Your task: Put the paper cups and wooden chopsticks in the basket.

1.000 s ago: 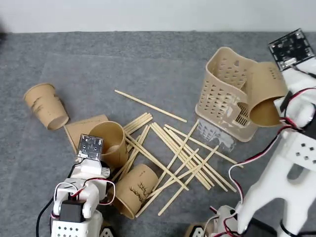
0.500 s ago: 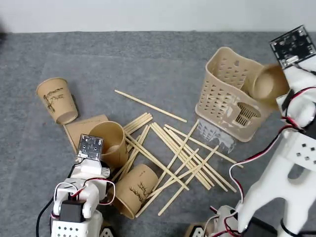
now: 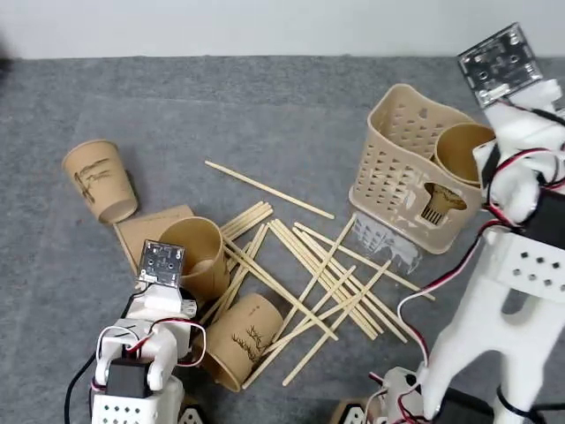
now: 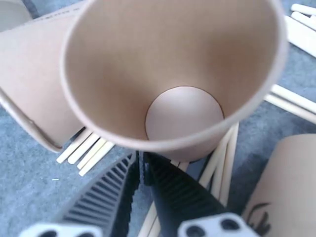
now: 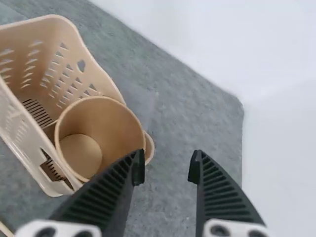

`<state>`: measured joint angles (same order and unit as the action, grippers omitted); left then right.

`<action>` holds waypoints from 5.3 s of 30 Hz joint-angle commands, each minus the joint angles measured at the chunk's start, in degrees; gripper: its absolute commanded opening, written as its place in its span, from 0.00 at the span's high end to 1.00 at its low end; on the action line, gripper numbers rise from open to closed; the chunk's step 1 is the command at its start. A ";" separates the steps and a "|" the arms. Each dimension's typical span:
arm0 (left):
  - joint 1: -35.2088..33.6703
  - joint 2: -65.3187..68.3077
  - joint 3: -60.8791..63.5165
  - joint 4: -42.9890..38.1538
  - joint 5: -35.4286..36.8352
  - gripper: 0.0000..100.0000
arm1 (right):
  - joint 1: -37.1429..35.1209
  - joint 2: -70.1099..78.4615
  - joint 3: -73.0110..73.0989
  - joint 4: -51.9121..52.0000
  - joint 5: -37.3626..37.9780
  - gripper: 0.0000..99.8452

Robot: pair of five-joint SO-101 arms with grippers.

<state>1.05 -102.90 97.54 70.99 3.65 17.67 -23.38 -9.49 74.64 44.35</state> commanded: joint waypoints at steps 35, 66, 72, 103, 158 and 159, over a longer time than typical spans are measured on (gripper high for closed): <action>-3.52 -1.14 -6.20 -0.70 -1.05 0.98 | -29.58 -3.12 4.31 28.09 -13.19 0.83; -38.51 -1.14 -18.07 -0.62 -0.53 0.98 | -65.27 18.77 3.96 7.16 -35.60 0.83; -38.51 -1.14 -18.07 -0.62 -0.53 0.98 | -65.54 24.22 3.87 1.89 -35.87 0.83; -38.42 -1.14 -17.45 -0.70 -0.53 0.98 | -53.93 28.44 -28.75 28.00 -25.93 0.99; -38.42 -1.14 -17.36 -0.70 -0.53 0.98 | -1.01 23.52 -33.23 17.45 -7.82 0.72; -38.42 -1.14 -17.36 -0.70 -0.53 0.98 | -1.36 23.87 -33.23 16.31 -7.82 0.72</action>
<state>-37.10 -103.16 80.48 70.99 3.12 17.76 0.44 -40.18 94.68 36.44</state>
